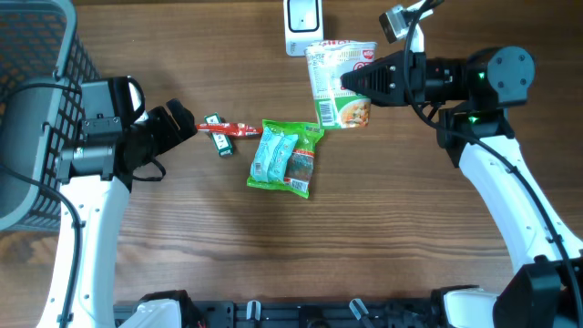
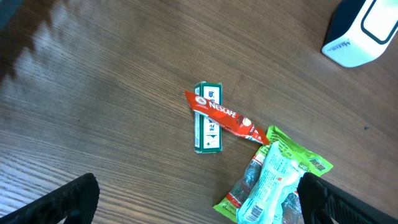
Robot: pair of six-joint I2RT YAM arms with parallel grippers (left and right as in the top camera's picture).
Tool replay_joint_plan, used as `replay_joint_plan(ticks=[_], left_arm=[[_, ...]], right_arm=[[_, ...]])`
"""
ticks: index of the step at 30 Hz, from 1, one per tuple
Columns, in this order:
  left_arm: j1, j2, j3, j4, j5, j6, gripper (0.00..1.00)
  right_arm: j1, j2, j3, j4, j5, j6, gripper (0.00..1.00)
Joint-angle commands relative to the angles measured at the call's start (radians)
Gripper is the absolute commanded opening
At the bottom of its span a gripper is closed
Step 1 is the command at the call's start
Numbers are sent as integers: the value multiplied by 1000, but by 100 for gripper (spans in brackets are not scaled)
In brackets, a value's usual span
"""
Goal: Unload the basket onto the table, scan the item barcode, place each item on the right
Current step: 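Lift the noodle cup and hold it up to the white scanner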
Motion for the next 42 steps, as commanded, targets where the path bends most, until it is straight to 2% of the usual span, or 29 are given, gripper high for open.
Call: replay_joint_plan(ticks=[1,2,6,10,12,14,19,24,31,34,36,40,42], left_arm=[[-3,4,-1,2,8,9,100],[-3,4,-1,2,8,9,100],[-3,4,-1,2,8,9,100],[-3,4,-1,2,8,9,100],[-3,4,-1,2,8,9,100],[-3,4,-1,2,8,9,100],[-3,4,-1,2,8,9,100],[-3,4,-1,2,8,9,100],[-3,4,-1,2,8,9,100],[-3,4,-1,2,8,9,100],[-3,4,-1,2,8,9,100],[-3,4,-1,2,8,9,100],[-3,4,-1,2,8,9,100]], right_arm=[[-1,13,32,42,-105,1,68],[-1,21,64,42,-150,14,68],[-9,45,181,40,-116,42,65],[-14,69,285,8,-3,32,64],[-14,77,310,-45,74,-24,65],[-14,81,319,-173,187,-141,65],[28,83,321,-718,583,-719,68],[48,98,395,-955,691,-913,64],[87,230,824,-1485,923,-1239,64],[138,315,1003,-1616,1042,-1368,64],[192,363,1069,-1659,1126,-1526,67],[322,447,1073,-1630,1474,-1740,68],[364,498,1073,-1604,1586,-1828,72]])
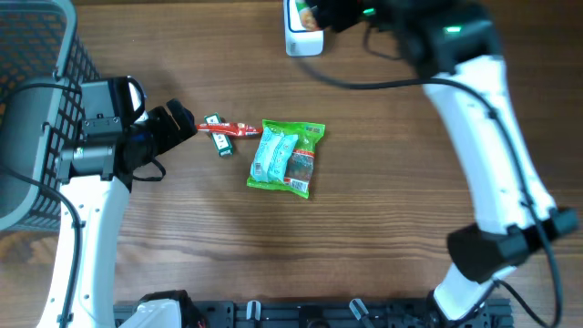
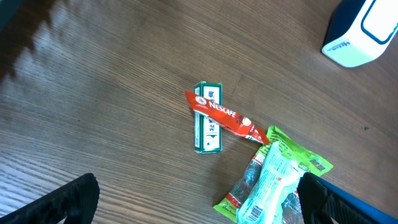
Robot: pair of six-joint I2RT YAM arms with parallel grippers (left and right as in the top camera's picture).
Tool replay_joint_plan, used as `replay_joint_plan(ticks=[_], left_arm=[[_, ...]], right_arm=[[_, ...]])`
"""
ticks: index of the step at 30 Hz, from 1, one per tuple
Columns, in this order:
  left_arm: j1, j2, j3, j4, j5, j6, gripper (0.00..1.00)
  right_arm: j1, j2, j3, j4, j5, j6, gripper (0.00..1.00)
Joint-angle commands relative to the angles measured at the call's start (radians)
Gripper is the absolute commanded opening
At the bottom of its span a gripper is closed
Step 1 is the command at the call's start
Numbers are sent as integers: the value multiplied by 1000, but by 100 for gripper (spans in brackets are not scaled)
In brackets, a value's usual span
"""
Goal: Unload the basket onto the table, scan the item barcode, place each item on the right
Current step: 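Lift the noodle cup and hold it up to the white scanner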
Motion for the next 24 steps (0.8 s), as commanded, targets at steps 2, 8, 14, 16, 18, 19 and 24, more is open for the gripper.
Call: replay_joint_plan(ticks=[2,8,14,16,18,19,24], left_arm=[[-3,4,-1,2,8,9,100],[-3,4,-1,2,8,9,100],[-3,4,-1,2,8,9,100],[-3,4,-1,2,8,9,100],[-3,4,-1,2,8,9,100],[-3,4,-1,2,8,9,100],[-3,4,-1,2,8,9,100]], right_arm=[[103,172,9,73,427,-370,77],[132,349,8,310,661,-598,76],[119,456,8,460,673,-676,75],[114,485,8,502,639,-697,73],[108,513,8,525,557,-763,68],[107,527,8,538,536,-790,66],[101,584,5,584,534,-885,64]])
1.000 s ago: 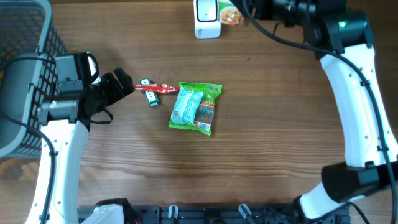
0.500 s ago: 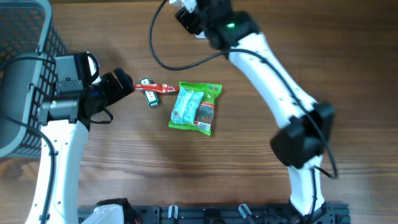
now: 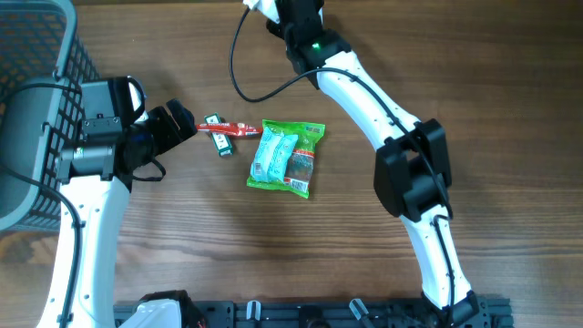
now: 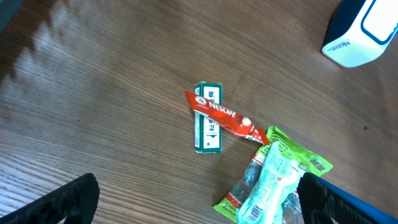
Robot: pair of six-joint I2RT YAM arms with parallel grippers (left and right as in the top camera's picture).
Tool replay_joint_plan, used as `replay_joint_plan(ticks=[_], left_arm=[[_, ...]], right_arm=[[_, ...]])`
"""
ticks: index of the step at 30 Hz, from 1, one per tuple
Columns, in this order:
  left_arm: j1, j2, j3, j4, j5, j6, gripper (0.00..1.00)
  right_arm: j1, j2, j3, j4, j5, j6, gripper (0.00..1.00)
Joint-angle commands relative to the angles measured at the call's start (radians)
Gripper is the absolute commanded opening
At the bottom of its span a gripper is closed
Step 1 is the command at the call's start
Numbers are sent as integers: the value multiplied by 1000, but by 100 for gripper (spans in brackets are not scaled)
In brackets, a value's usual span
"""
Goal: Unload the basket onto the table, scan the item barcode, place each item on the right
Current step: 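Lift the noodle cup and hold it up to the white scanner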
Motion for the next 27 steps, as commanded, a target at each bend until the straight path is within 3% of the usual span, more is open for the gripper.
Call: replay_joint_plan(ticks=[1,19,27], left_arm=[[-3,4,-1,2,8,9,100],[-3,4,-1,2,8,9,100],[-3,4,-1,2,8,9,100]], right_arm=[[-8,63,6,23,-31,-111,64],[-49,95,6,69,-20,-115,68],[-44,11,7,50,47,40,65]])
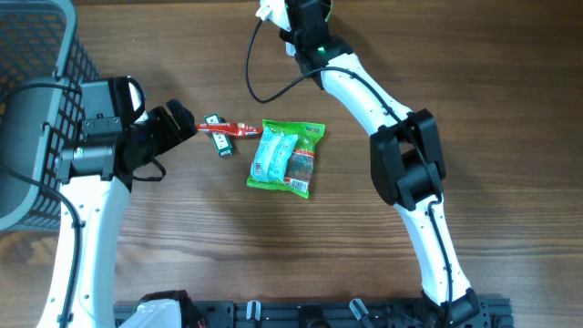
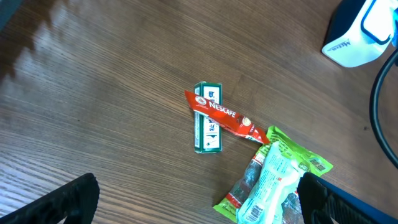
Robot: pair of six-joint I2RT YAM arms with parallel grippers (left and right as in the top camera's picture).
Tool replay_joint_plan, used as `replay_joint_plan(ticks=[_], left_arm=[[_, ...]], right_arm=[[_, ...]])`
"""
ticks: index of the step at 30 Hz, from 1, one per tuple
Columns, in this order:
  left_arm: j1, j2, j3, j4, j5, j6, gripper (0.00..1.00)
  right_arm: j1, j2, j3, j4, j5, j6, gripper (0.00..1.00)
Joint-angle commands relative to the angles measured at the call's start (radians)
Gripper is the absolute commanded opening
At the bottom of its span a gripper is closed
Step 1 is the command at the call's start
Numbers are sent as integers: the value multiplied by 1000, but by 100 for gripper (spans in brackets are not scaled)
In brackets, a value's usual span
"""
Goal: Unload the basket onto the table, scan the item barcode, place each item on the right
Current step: 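Lift the noodle cup and hold it up to the white scanner, then lower the noodle cup onto the table at right and release it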
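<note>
The white and dark blue barcode scanner (image 2: 359, 32) shows at the top right of the left wrist view; in the overhead view my right arm (image 1: 364, 87) covers it. That arm reaches to the table's far edge, and its gripper and the noodle cup are out of frame. My left gripper (image 1: 180, 123) stands open, low over the table at the left, with nothing between its fingers (image 2: 65, 200). Just to its right lie a green stick pack (image 2: 208, 126) and a red Nescafe sachet (image 2: 225, 116) across it.
A green snack bag (image 1: 287, 158) lies mid-table. A grey wire basket (image 1: 36, 100) stands at the far left beside the left arm. A black cable (image 2: 377, 112) of the right arm hangs at the right edge of the left wrist view.
My right arm has shifted a little at the far edge, and its cable now shows in the left wrist view. The left arm and the table items have not moved.
At first my right gripper held a noodle cup just right of the scanner. Then the right arm was across the top edge over the scanner, the cup out of view. It has stayed stretched there. The left gripper has stayed open by the sachets.
</note>
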Motion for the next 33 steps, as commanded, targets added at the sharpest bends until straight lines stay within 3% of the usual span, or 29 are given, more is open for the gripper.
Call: replay_joint_plan(ticks=[1,4,8,13,17,21,27,33], left_arm=[[-3,4,-1,2,8,9,100],[-3,4,-1,2,8,9,100],[-3,4,-1,2,8,9,100],[-3,4,-1,2,8,9,100],[-3,4,-1,2,8,9,100],[-3,4,-1,2,8,9,100],[-3,4,-1,2,8,9,100],[-3,4,-1,2,8,9,100]], right_arm=[[5,-106,7,-40,26,113,63],[3,-203,7,-121,3,198,64],[-5,-369,7,-320,3,423,64],[-73,-515,7,-585,-37,658,57],[-209,-575,7,-795,-187,783,56],[-377,-570,-11,-968,-412,798,54],[-549,-570,-238,-1017,-469,775,56],[-648,-570,-619,-798,-414,776,61]])
